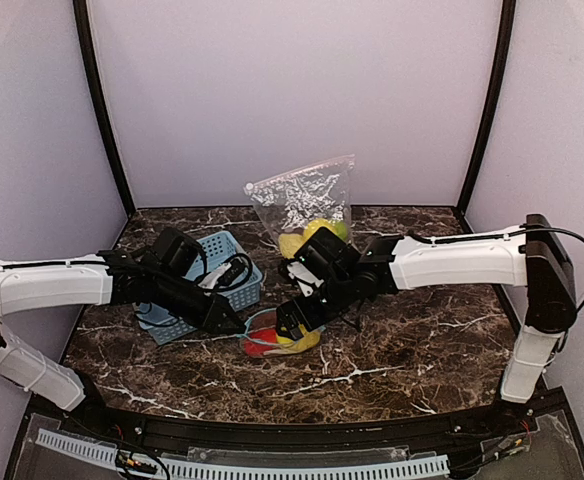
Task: Place the food in the zip-top bag and seal the zipper
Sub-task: Adjust the fake fruit in the zipper food storage bag.
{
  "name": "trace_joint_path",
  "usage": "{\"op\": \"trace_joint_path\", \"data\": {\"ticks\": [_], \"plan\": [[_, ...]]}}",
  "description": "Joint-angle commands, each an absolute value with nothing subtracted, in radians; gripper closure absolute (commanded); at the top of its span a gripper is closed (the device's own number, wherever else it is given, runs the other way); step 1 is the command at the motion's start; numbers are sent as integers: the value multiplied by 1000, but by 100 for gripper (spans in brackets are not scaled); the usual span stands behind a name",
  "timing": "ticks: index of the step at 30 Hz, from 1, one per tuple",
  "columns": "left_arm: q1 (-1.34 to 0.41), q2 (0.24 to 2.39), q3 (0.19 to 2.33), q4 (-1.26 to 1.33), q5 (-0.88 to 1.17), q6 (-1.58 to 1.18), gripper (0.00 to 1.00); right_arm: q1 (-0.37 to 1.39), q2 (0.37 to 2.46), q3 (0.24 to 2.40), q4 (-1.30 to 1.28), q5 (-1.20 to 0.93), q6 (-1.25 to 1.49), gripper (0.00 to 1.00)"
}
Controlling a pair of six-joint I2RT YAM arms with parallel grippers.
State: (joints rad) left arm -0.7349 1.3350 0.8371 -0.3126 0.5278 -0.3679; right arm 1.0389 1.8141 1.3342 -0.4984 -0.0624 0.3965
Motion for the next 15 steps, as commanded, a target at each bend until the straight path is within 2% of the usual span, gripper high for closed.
{"op": "trace_joint_path", "data": {"ticks": [1, 6, 12, 15], "plan": [[-730, 1332, 861, -367, 508, -345, 99, 1045, 1826, 1342, -536, -11, 410, 2], [-726, 1347, 862, -384, 494, -334, 99, 1044, 1739, 1318, -478, -92, 396, 1], [-701, 1365, 859, -393, 502, -321, 99, 1009, 1592, 1170, -355, -177, 402, 2], [-692, 1371, 859, -393, 507, -317, 99, 973, 1535, 1066, -288, -222, 408, 10]]}}
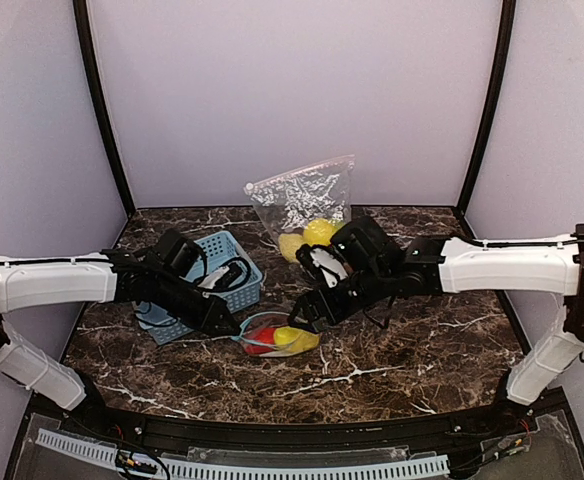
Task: Place the food in the zip-top bag and seal the zipper
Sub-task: Pass from the left arm to the right
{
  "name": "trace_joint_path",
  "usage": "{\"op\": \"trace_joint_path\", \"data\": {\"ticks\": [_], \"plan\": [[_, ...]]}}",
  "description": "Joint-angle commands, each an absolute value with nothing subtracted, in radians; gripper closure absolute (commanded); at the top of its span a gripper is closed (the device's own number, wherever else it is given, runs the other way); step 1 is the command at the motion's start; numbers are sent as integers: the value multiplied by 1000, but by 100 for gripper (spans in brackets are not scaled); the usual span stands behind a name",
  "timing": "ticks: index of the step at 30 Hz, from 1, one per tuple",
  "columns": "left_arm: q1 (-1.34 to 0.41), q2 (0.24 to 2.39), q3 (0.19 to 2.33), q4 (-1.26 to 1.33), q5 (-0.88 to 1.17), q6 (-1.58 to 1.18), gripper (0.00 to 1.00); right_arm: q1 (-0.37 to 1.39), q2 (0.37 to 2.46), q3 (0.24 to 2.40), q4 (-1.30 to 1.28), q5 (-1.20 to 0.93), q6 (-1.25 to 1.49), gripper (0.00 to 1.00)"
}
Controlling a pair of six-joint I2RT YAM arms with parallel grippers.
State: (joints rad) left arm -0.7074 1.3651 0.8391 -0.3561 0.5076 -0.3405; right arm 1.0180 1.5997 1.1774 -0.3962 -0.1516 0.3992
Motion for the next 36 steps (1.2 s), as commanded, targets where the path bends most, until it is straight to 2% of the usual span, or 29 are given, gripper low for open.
{"op": "trace_joint_path", "data": {"ticks": [1, 9, 17, 25, 27, 31, 36], "plan": [[-691, 1372, 859, -393, 507, -316, 99, 969, 1510, 1031, -260, -231, 403, 14], [-685, 1374, 854, -393, 510, -316, 99, 949, 1439, 838, -61, -258, 366, 42], [-683, 1379, 857, -396, 512, -314, 99, 949, 1439, 796, 23, -294, 332, 58], [-681, 1380, 856, -400, 509, -313, 99, 947, 1447, 795, 36, -308, 312, 83], [-681, 1379, 856, -402, 506, -312, 99, 949, 1451, 794, 34, -314, 309, 85], [-679, 1374, 855, -405, 501, -314, 99, 950, 1454, 788, 33, -330, 304, 78], [-676, 1368, 853, -406, 499, -313, 99, 950, 1459, 772, 33, -318, 302, 76]]}}
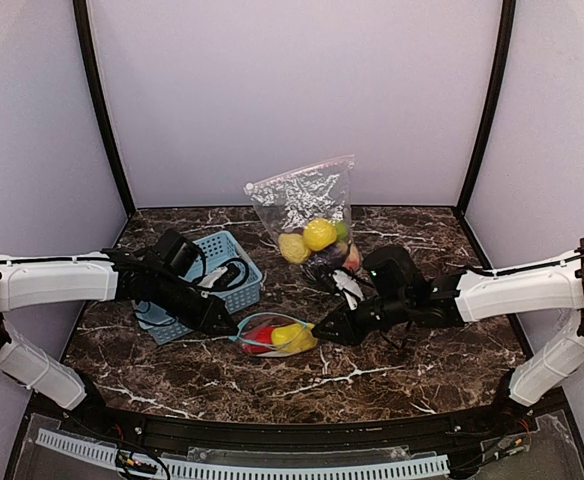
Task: Place the food in the zip-top bag and seal the zipper
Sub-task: Pass from the left arm to the right
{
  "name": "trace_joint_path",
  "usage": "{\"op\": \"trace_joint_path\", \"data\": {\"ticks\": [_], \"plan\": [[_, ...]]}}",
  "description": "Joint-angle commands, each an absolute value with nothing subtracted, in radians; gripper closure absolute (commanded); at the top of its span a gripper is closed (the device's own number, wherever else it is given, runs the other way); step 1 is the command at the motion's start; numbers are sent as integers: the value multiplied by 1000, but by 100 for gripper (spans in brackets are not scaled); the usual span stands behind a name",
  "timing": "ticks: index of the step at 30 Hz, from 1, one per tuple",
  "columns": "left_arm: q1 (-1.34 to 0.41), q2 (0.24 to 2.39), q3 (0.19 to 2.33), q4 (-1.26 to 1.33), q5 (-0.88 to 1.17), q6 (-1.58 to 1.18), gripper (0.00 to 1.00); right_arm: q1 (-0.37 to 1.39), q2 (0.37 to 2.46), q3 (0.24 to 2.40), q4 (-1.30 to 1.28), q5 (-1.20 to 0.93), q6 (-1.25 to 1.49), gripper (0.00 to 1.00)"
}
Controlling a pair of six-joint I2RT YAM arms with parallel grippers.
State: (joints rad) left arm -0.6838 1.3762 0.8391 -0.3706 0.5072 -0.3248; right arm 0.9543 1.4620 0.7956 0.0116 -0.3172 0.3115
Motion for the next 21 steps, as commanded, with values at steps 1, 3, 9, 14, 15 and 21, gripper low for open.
{"op": "trace_joint_path", "data": {"ticks": [1, 3, 9, 14, 15, 21], "plan": [[-676, 1368, 853, -406, 500, -314, 99, 949, 1461, 770, 34, -316, 302, 76], [-676, 1371, 853, -406, 501, -314, 99, 950, 1463, 770, 35, -315, 303, 77], [-676, 1371, 852, -408, 503, -310, 99, 949, 1460, 770, 55, -314, 304, 93], [-676, 1353, 843, -414, 499, -296, 99, 949, 1457, 771, 67, -333, 299, 100], [-676, 1332, 834, -406, 499, -287, 99, 949, 1455, 769, 69, -342, 297, 100], [-676, 1176, 839, -408, 426, -187, 26, 951, 1455, 781, 71, -424, 259, 100]]}}
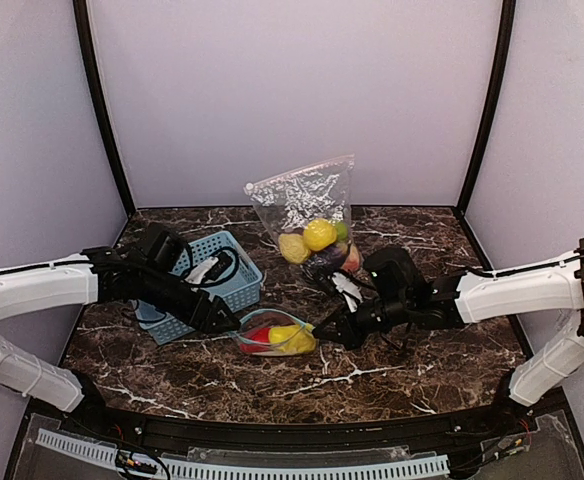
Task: Place the food in the zip-top bag and seal the zipper
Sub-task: Pass from the left arm to the right, then zip the zipper of the food storage bag.
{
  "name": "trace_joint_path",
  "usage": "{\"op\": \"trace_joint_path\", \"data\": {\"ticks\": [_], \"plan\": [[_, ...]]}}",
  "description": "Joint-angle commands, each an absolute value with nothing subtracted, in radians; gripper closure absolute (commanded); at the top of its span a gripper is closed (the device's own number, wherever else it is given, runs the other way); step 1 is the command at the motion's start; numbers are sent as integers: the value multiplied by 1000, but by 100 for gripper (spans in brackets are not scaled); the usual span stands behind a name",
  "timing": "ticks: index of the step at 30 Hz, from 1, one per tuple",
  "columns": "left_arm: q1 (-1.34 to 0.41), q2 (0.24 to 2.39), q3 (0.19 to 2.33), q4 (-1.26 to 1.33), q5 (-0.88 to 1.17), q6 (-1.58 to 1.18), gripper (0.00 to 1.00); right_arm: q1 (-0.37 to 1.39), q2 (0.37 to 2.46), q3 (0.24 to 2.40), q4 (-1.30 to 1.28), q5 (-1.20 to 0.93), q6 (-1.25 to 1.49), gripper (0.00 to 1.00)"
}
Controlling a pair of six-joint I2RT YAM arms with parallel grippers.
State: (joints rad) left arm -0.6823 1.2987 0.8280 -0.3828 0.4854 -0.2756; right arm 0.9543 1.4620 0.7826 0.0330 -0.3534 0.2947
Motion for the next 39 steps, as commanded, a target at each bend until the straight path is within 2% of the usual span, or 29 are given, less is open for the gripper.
{"op": "trace_joint_path", "data": {"ticks": [1, 5, 10, 13, 18, 22, 35, 39], "plan": [[-676, 1164, 848, -413, 415, -169, 19, 951, 1455, 785, 73, -437, 254, 100], [-678, 1147, 940, -384, 443, -97, 13, 951, 1478, 798, 85, -486, 247, 100], [-737, 1232, 998, -275, 592, -32, 13, 951, 1493, 808, 101, -503, 250, 100], [-802, 1323, 1055, -249, 635, 25, 20, 951, 1487, 810, 104, -505, 253, 100], [-849, 1442, 1105, -181, 716, 43, 45, 951, 1480, 804, 112, -502, 260, 100], [-857, 1512, 1108, -104, 748, 37, 54, 951, 1469, 792, 126, -503, 269, 100], [-861, 1677, 1107, -20, 797, 56, 69, 948, 1460, 779, 148, -495, 283, 100], [-862, 1678, 1080, -22, 781, 66, 72, 947, 1452, 773, 152, -492, 285, 100]]}}
